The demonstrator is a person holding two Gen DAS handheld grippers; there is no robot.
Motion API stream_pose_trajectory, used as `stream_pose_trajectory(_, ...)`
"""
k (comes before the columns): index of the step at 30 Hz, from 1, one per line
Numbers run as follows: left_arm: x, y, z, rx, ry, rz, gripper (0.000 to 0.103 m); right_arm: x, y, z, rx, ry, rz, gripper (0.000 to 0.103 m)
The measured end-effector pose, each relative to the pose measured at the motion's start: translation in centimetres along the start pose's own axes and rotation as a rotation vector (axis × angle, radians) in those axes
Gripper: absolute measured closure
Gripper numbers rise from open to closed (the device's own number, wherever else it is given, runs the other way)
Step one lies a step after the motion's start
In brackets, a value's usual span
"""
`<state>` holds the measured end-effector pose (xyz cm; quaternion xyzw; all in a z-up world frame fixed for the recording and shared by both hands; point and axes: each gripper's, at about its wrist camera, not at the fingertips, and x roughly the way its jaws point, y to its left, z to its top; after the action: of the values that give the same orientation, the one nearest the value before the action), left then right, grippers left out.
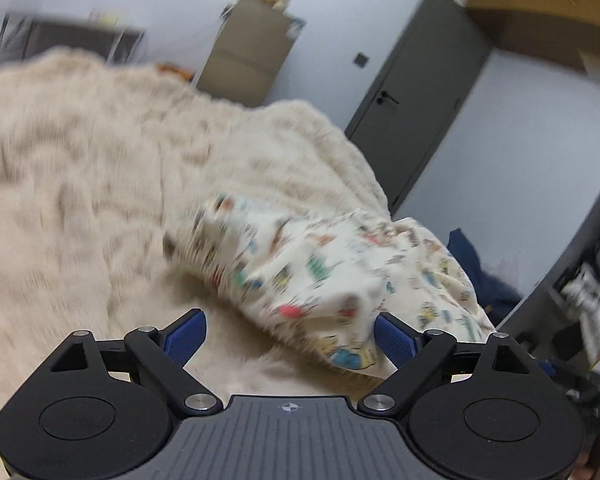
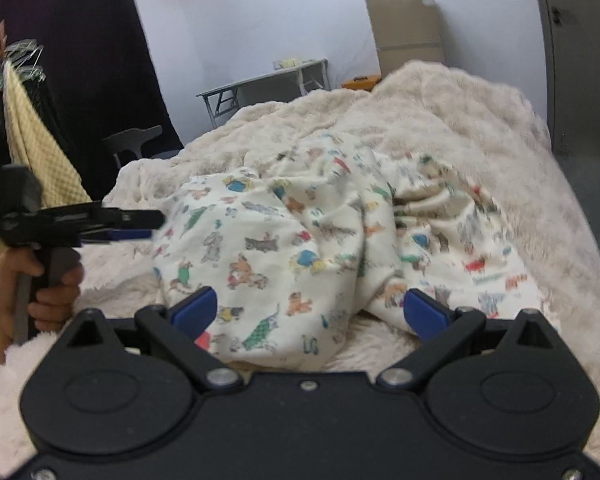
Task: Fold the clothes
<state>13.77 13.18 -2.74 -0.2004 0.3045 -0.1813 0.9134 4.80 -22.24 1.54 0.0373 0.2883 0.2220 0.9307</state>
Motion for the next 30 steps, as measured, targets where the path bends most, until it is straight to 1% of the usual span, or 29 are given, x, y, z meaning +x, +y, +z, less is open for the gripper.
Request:
stream_pose_trajectory(3, 0.5, 0.3, -0.6, -0.056, 0.033, -0.033, 0.014, 0.2, 2.7, 0.7, -0.104, 0.024, 0.057, 0.002)
stream_pose_trajectory(4, 0.6, 0.4, -0.8, -0.074, 0.044, -0.045, 0.014, 0.5, 3.4, 0.8, -0.134, 0.036, 0.061, 0.002)
stream_pose_trajectory(6, 0.2, 0.5, -1.1, -0.112, 0.053, -0.066, 0.014, 1.6, 6.2, 1.2, -0.261, 0.083, 0.051, 0.002)
stream_pose_trajectory(7, 0.1, 1.1, -1.2, -0.153, 0.057, -0.085, 0.014, 2.1, 7.0, 1.3, -0.31, 0.097, 0.037, 0.002)
stream_pose_trajectory(8, 0.0, 1.2, -1.1, -0.174, 0.055, -0.087, 0.014, 2.7, 7.7, 1.4, -0.347, 0.11, 0.022, 0.002)
stream_pose_trajectory(9, 0.0, 2.2, -1.1, -0.226, 0.049, -0.08, 0.014, 3.3, 8.4, 1.4, -0.384, 0.124, 0.008, 0.002)
stream_pose_trajectory(11, -0.1, 3.0, -0.9, -0.253, 0.025, -0.018, 0.014, 4.4, 9.5, 1.6, -0.447, 0.15, -0.018, 0.002)
stream_pose_trajectory(12, -0.1, 3.3, -0.8, -0.262, 0.015, 0.009, 0.013, 4.8, 9.7, 1.6, -0.455, 0.16, -0.024, 0.003)
stream_pose_trajectory(13, 0.0, 3.6, -0.8, -0.275, 0.011, 0.025, 0.013, 5.3, 9.8, 1.6, -0.459, 0.175, -0.03, 0.005)
stream_pose_trajectory(14, 0.1, 3.6, -0.8, -0.28, 0.016, 0.016, 0.013, 6.0, 9.9, 1.6, -0.454, 0.196, -0.035, 0.007)
stream_pose_trajectory(15, 0.3, 3.5, -0.8, -0.28, 0.023, 0.006, 0.013, 6.8, 9.9, 1.6, -0.45, 0.217, -0.04, 0.013)
stream_pose_trajectory(16, 0.6, 3.2, -0.8, -0.267, 0.032, -0.002, 0.013, 7.5, 9.8, 1.7, -0.427, 0.238, -0.037, 0.025)
stream_pose_trajectory(17, 0.8, 2.8, -0.9, -0.254, 0.036, 0.002, 0.014, 7.8, 9.5, 1.9, -0.381, 0.252, -0.019, 0.032)
stream_pose_trajectory(19, 1.1, 2.4, -1.0, -0.237, 0.04, 0.001, 0.014, 7.6, 9.3, 2.2, -0.331, 0.252, 0.008, 0.057)
stream_pose_trajectory(20, 1.1, 2.3, -1.0, -0.232, 0.039, -0.003, 0.014, 7.1, 9.2, 2.3, -0.321, 0.241, 0.011, 0.063)
stream_pose_trajectory(22, 0.8, 2.0, -0.9, -0.22, 0.028, 0.0, 0.014, 6.3, 8.8, 2.8, -0.302, 0.213, 0.005, 0.081)
stream_pose_trajectory(24, 0.3, 1.6, -0.9, -0.199, 0.005, 0.015, 0.014, 5.6, 8.2, 3.4, -0.274, 0.188, 0.006, 0.084)
stream_pose_trajectory(25, 0.1, 1.4, -0.9, -0.189, -0.005, 0.022, 0.014, 5.2, 7.6, 3.9, -0.238, 0.167, 0.013, 0.086)
stream_pose_trajectory(26, 0.0, 1.1, -0.8, -0.173, -0.013, 0.028, 0.013, 4.5, 6.5, 4.7, -0.171, 0.128, 0.024, 0.086)
stream_pose_trajectory(28, -0.3, -0.2, -0.9, -0.101, -0.03, 0.047, 0.012, 2.9, 3.5, 6.1, -0.006, 0.034, 0.038, 0.088)
stream_pose_trajectory(29, -0.5, -0.9, -1.0, -0.064, -0.038, 0.056, 0.007, 2.4, 2.2, 6.4, 0.054, 0.003, 0.04, 0.088)
stream_pose_trajectory(30, -0.6, -1.5, -1.0, -0.028, -0.047, 0.065, 0.006, 1.9, 0.7, 6.6, 0.115, -0.024, 0.037, 0.088)
